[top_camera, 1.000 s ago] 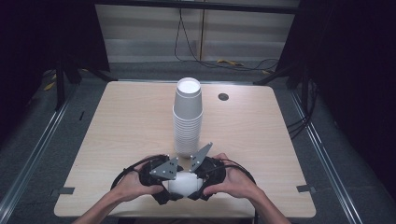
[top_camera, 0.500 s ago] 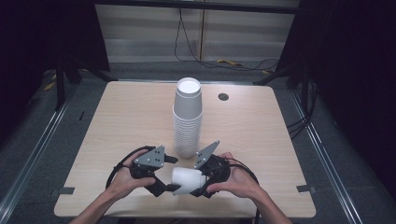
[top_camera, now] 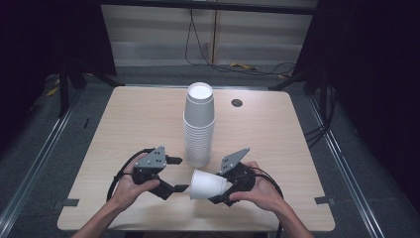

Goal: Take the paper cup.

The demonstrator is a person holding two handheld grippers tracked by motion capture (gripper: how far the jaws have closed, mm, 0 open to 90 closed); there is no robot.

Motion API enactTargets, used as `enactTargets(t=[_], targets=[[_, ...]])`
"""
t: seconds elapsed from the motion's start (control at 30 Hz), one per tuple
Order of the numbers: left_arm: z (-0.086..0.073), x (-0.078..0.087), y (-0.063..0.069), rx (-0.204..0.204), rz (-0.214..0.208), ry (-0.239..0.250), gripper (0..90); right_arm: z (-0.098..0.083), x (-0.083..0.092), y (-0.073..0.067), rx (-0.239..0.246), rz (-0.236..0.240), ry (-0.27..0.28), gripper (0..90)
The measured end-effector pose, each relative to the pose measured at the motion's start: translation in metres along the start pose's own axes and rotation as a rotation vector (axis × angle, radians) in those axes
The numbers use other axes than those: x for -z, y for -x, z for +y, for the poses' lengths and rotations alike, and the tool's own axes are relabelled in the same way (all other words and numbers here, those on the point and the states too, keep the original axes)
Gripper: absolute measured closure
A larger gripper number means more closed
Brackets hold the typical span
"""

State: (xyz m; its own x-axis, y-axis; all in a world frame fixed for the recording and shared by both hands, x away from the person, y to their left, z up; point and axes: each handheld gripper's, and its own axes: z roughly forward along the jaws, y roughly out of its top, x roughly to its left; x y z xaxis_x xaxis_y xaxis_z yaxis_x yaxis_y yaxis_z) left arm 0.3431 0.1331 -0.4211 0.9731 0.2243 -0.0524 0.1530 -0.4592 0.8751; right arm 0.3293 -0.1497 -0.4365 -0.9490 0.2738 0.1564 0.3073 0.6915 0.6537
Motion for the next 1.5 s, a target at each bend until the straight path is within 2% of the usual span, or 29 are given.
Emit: enactTargets(t=[0.03,0.07,0.17,0.23,0.37,0.53,0.7,0.87,0.97,1.03,1.07,1.13,1.2,1.23,1.4,1.43,1.5], targets=[[0.000,0.000,-0.002,0.006,0.003,0.005,15.5,0.000,0.001,0.000,-0.006,0.002,0.015,22.2],[0.000,0.001,-0.003,0.018,0.005,0.017,15.5,0.000,0.004,0.001,-0.007,-0.017,0.042,22.2],[-0.002,0.004,-0.006,0.039,0.004,0.037,15.5,0.000,0.007,0.002,-0.013,-0.019,0.062,22.2],[-0.004,0.006,-0.008,0.066,0.003,0.058,15.4,-0.002,0.010,0.005,-0.035,-0.026,0.091,22.2],[-0.007,0.006,-0.010,0.082,0.000,0.071,15.4,-0.007,0.013,0.009,-0.062,-0.028,0.133,22.2],[-0.006,0.006,-0.008,0.072,0.019,0.074,15.4,-0.008,0.013,0.010,-0.068,-0.010,0.166,22.2],[-0.005,0.006,-0.006,0.074,0.004,0.090,15.4,-0.010,0.014,0.012,-0.057,-0.006,0.234,22.0],[-0.005,0.004,-0.006,0.068,0.008,0.080,15.4,-0.011,0.015,0.012,-0.060,0.005,0.266,21.9],[-0.006,0.002,-0.006,0.073,-0.006,0.081,15.4,-0.013,0.017,0.013,-0.061,0.005,0.294,22.0],[-0.006,0.001,-0.006,0.073,-0.015,0.089,15.4,-0.014,0.017,0.015,-0.068,0.014,0.313,21.9],[-0.006,0.000,-0.006,0.088,-0.029,0.103,15.4,-0.016,0.016,0.016,-0.076,0.018,0.335,21.9],[-0.006,0.000,-0.005,0.093,-0.032,0.112,15.4,-0.016,0.016,0.016,-0.079,0.017,0.337,21.9],[-0.004,0.001,-0.004,0.084,-0.021,0.118,15.4,-0.018,0.014,0.017,-0.081,0.029,0.358,22.0],[-0.004,0.001,-0.004,0.092,-0.026,0.129,15.4,-0.019,0.013,0.017,-0.085,0.039,0.380,22.0],[-0.006,0.001,-0.004,0.105,-0.006,0.161,15.4,-0.020,0.012,0.018,-0.085,0.035,0.415,21.9],[-0.006,0.001,-0.004,0.107,-0.004,0.166,15.4,-0.020,0.011,0.018,-0.064,0.034,0.440,21.9],[-0.006,0.001,-0.004,0.108,-0.003,0.172,15.4,-0.020,0.010,0.018,-0.063,0.031,0.449,21.9]])
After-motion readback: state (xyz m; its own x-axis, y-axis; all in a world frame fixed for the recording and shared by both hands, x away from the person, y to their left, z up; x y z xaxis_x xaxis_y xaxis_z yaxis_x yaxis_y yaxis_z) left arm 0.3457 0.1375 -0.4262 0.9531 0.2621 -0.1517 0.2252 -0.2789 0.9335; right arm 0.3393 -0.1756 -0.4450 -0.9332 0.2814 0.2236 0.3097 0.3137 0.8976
